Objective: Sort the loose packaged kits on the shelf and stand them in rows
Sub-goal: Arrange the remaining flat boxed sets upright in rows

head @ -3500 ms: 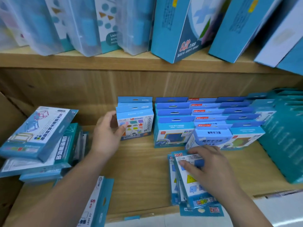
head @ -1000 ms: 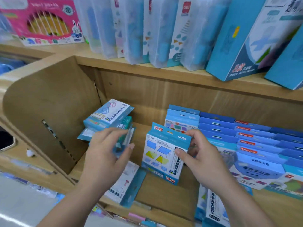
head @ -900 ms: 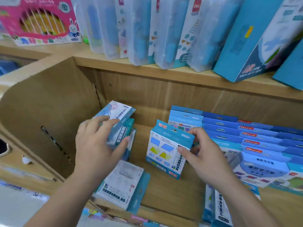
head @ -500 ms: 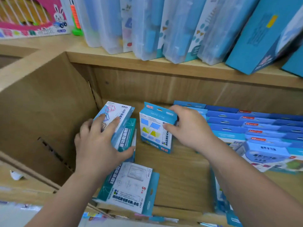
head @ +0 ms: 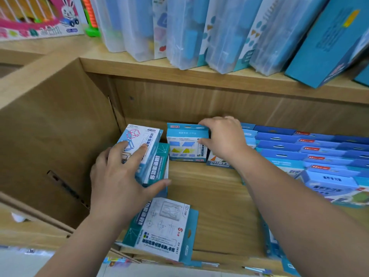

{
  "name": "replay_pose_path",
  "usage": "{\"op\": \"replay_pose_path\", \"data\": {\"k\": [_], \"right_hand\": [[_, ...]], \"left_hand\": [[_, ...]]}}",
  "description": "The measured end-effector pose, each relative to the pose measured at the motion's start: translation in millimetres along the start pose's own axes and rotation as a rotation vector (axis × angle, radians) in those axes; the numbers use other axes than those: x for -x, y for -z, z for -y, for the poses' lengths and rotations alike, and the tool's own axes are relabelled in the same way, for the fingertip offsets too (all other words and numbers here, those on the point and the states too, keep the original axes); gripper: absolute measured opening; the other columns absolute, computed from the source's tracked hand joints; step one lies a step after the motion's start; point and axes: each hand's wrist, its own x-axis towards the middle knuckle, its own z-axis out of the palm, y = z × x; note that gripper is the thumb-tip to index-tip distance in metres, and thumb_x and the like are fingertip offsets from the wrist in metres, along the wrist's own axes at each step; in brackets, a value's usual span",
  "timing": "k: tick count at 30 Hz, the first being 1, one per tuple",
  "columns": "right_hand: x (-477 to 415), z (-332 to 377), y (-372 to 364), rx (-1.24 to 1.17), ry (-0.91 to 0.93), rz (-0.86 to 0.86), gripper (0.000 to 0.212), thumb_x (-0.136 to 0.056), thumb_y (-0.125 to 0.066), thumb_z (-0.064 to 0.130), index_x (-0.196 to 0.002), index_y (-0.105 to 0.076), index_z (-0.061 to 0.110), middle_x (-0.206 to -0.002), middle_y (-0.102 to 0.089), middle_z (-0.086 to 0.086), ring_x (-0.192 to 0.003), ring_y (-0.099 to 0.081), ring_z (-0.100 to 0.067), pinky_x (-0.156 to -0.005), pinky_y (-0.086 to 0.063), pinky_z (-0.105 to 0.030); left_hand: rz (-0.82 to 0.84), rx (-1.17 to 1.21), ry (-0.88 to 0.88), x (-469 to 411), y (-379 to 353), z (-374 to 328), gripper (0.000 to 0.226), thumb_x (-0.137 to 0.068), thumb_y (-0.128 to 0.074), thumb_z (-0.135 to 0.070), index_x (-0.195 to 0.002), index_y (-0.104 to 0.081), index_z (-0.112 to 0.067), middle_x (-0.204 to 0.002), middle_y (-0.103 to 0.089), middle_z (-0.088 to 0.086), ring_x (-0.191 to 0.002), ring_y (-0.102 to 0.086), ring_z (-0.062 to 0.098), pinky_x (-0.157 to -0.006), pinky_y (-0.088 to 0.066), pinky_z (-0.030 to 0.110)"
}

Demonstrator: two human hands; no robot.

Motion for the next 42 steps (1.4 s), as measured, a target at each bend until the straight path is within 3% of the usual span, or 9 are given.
{"op": "replay_pose_path", "data": {"k": [7, 15, 19, 23, 27, 31, 34, 39, 42], "right_hand": [[1, 0, -7, 0.196, -0.071, -0.067, 0.040, -0.087, -0.066, 0.050, -0.119, -0.065, 0.026, -0.109, -0.067, 0.001, -0.113, -0.051, -0.029, -0.087, -0.035, -0.039], [8, 8, -16, 0.116, -0.176, -0.155, 0.045, -0.084, -0.068, 0.049, -0.122, -0.058, 0.025, -0.112, -0.063, -0.004, -0.109, -0.048, -0.030, -0.089, -0.031, -0.042], [37, 17, -2, -0.407, -0.104, -0.294, 0.039, -0.090, -0.052, 0.059, -0.105, -0.070, 0.028, -0.098, -0.067, 0.007, -0.101, -0.053, -0.020, -0.085, -0.041, -0.037], [76, 33, 36, -1.169, -0.275, 0.008, 0.033, -0.092, -0.055, 0.060, -0.088, -0.070, 0.031, -0.090, -0.075, 0.005, -0.086, -0.066, -0.005, -0.075, -0.047, -0.021], [107, 20, 50, -1.486, -0.399, 0.035, 0.028, -0.081, -0.068, 0.044, -0.095, -0.068, 0.020, -0.086, -0.077, 0.000, -0.071, -0.064, -0.009, -0.063, -0.042, -0.027], [133, -16, 61, -1.512, -0.486, -0.087, 0.016, -0.088, -0.074, 0.020, -0.103, -0.067, 0.017, -0.083, -0.075, -0.007, -0.068, -0.059, -0.012, -0.057, -0.040, -0.026], [151, -49, 68, -1.499, -0.549, -0.201, 0.018, -0.090, -0.069, 0.010, -0.108, -0.065, 0.015, -0.085, -0.074, -0.011, -0.068, -0.063, -0.014, -0.055, -0.046, -0.020], [185, -116, 74, -1.506, -0.567, -0.280, 0.018, -0.092, -0.067, 0.009, -0.109, -0.064, 0.013, -0.093, -0.075, -0.017, -0.074, -0.068, -0.021, -0.059, -0.051, -0.027], [206, -161, 75, -1.512, -0.486, -0.258, 0.027, -0.087, -0.073, 0.015, -0.112, -0.063, 0.013, -0.097, -0.073, -0.020, -0.083, -0.065, -0.031, -0.063, -0.054, -0.031]], "left_hand": [[-0.033, 0.143, -0.050, -2, 1, 5, 0.060, -0.085, -0.053, -0.056, -0.139, -0.054, -0.031, -0.146, -0.041, 0.005, -0.124, -0.039, 0.033, -0.102, -0.041, 0.054], [-0.097, 0.288, -0.057, -1, 8, 6, 0.056, -0.077, -0.060, -0.043, -0.130, -0.062, -0.025, -0.142, -0.044, 0.002, -0.121, -0.040, 0.032, -0.100, -0.041, 0.052], [-0.216, 0.422, -0.161, 8, 16, -3, 0.052, -0.078, -0.060, -0.040, -0.126, -0.064, -0.019, -0.140, -0.045, 0.005, -0.124, -0.041, 0.030, -0.099, -0.038, 0.043], [-0.291, 0.562, -0.386, 16, 23, -30, 0.047, -0.079, -0.062, -0.037, -0.121, -0.065, -0.017, -0.137, -0.051, 0.009, -0.124, -0.047, 0.029, -0.104, -0.035, 0.035], [-0.312, 0.658, -0.589, 22, 14, -65, 0.050, -0.071, -0.072, -0.034, -0.118, -0.062, -0.023, -0.132, -0.054, 0.007, -0.120, -0.052, 0.031, -0.106, -0.036, 0.031], [-0.170, 0.739, -0.660, 23, -3, -100, 0.062, -0.066, -0.081, -0.054, -0.119, -0.063, -0.029, -0.139, -0.051, 0.009, -0.125, -0.052, 0.031, -0.100, -0.046, 0.040], [-0.056, 0.876, -0.666, 23, -8, -133, 0.060, -0.070, -0.081, -0.051, -0.121, -0.067, -0.022, -0.140, -0.050, 0.009, -0.123, -0.055, 0.023, -0.098, -0.049, 0.034], [0.147, 1.117, -0.433, 32, -15, -201, 0.065, -0.071, -0.075, -0.048, -0.132, -0.056, -0.040, -0.128, -0.058, -0.013, -0.104, -0.064, 0.015, -0.079, -0.054, 0.024], [0.264, 1.263, -0.311, 40, -19, -247, 0.063, -0.067, -0.080, -0.040, -0.124, -0.056, -0.054, -0.114, -0.067, -0.016, -0.094, -0.065, 0.011, -0.074, -0.054, 0.024]]}}
